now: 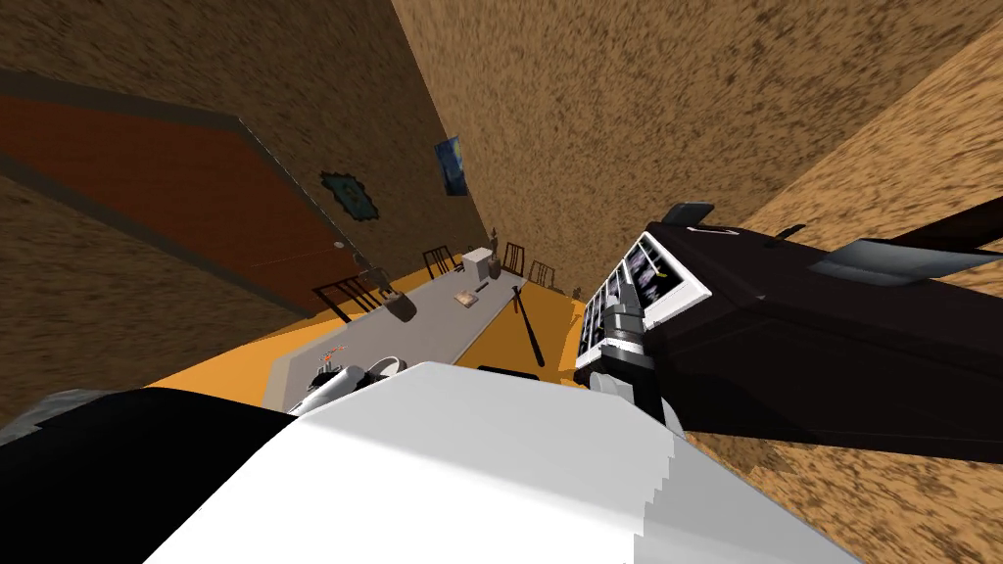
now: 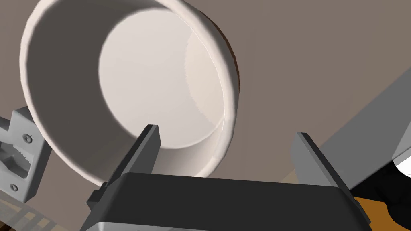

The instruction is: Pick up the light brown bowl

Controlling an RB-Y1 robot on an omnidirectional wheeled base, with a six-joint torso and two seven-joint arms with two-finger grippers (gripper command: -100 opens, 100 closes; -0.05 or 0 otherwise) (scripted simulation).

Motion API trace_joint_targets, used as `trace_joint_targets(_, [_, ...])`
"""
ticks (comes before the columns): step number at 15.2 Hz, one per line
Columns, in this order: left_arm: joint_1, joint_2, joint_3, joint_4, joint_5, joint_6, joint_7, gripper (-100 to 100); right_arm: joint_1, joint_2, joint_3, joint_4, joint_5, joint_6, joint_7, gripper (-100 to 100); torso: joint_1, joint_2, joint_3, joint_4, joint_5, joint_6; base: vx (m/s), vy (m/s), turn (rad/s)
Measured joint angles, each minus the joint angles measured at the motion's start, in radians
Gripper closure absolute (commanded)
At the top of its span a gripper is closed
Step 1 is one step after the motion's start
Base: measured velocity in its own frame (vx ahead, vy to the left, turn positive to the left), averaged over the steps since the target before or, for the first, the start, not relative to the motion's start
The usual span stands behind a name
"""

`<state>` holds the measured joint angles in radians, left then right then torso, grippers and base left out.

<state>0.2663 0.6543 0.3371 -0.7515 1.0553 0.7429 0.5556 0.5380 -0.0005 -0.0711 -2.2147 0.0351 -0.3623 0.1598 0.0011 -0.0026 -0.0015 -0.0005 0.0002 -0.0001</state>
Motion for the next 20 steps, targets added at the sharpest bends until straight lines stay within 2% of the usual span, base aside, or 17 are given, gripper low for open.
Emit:
trace_joint_targets(4, [-0.003,0.020,0.001,0.070,0.059,0.028,0.000,-100,0.000,0.000,0.000,0.000,0.000,0.000,0.000,0,0.000,0.000,0.000,0.000,0.000,0.001,0.019,0.016,-0.200])
trace_joint_targets(6, [0.011,0.031,0.004,0.087,0.092,0.049,0.008,-100,0.000,0.000,0.000,0.000,0.000,0.000,0.000,0,0.001,0.000,0.000,0.000,0.000,0.000,0.019,0.020,-0.123])
trace_joint_targets(9, [0.009,0.043,0.005,0.123,0.122,0.067,0.007,-100,0.000,0.000,0.000,0.000,0.000,0.000,0.000,0,0.000,0.000,0.000,0.000,0.000,0.000,0.013,0.009,-0.066])
trace_joint_targets(10, [0.009,0.044,0.005,0.125,0.125,0.069,0.007,-100,0.000,0.000,0.000,0.000,0.000,0.000,0.000,0,-0.001,0.000,0.000,0.000,0.000,0.000,0.010,0.036,0.044])
trace_joint_targets(14, [-0.010,-0.010,0.000,0.131,0.086,0.024,0.012,-100,0.000,0.000,0.000,0.000,0.000,0.000,0.000,0,0.004,0.000,0.000,0.000,0.001,0.000,0.012,0.072,0.026])
trace_joint_targets(15, [-0.011,-0.011,0.000,0.134,0.086,0.021,0.010,100,0.000,0.000,0.000,0.000,0.000,0.000,0.000,0,0.003,0.000,0.000,0.000,0.001,0.000,0.005,0.016,-0.004])
trace_joint_targets(20, [-0.011,-0.011,-0.001,0.133,0.086,0.022,0.010,100,0.000,0.000,0.000,0.000,0.000,0.000,0.000,0,0.001,0.001,0.001,0.000,0.000,-0.001,-0.001,-0.006,-0.008])
